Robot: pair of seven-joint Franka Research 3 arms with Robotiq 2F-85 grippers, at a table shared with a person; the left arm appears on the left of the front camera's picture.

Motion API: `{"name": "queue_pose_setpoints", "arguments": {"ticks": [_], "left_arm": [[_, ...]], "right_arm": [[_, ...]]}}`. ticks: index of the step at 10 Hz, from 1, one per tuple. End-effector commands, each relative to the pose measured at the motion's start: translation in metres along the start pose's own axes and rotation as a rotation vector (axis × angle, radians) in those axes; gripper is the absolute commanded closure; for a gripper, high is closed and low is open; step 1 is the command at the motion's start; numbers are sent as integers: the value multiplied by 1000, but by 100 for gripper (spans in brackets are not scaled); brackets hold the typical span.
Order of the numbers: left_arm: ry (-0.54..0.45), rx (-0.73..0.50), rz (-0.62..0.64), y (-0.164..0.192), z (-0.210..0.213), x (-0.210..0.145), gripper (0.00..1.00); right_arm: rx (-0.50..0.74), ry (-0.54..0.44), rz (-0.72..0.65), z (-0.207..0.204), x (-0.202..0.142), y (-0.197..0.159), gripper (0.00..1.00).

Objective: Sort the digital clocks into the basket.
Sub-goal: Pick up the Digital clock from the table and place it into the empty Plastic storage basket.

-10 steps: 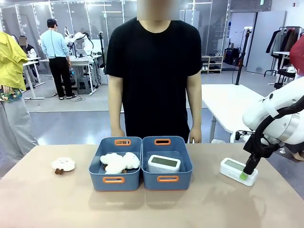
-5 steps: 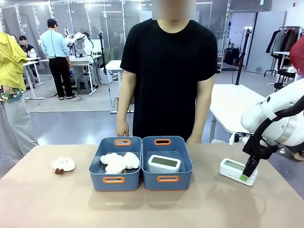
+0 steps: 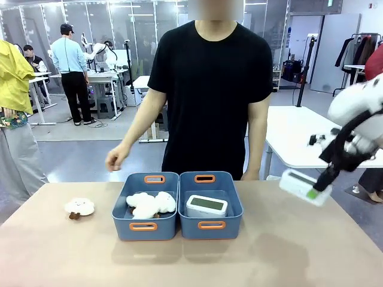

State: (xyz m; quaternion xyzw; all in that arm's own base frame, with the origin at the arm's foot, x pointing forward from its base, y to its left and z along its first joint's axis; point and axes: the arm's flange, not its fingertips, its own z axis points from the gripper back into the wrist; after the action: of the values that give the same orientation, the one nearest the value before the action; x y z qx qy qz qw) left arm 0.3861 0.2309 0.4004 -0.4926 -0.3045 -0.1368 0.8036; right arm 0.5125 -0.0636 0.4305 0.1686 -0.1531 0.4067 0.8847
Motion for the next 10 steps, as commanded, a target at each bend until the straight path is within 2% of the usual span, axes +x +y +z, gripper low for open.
{"name": "queue_pose_setpoints", "arguments": {"ticks": [1,3,4,5,7,9,10], "left_arm": [[13,9,15,-3,1,0,0],[13,9,15,-3,1,0,0],[13,9,15,-3,1,0,0],[13,9,15,-3,1,0,0],[13,9,15,-3,1,0,0],[13,9,15,-3,1,0,0],[13,9,15,-3,1,0,0]], "right_arm": [[40,-76,16,27,22,23,100],[32,-111,68,27,47,48,100],[8,-179,107,22,72,70,100],[58,-236,142,12,102,97,100],[112,-290,200,-21,149,152,100],[187,-274,192,-65,159,194,100],[183,-272,206,-91,159,198,100]]}}
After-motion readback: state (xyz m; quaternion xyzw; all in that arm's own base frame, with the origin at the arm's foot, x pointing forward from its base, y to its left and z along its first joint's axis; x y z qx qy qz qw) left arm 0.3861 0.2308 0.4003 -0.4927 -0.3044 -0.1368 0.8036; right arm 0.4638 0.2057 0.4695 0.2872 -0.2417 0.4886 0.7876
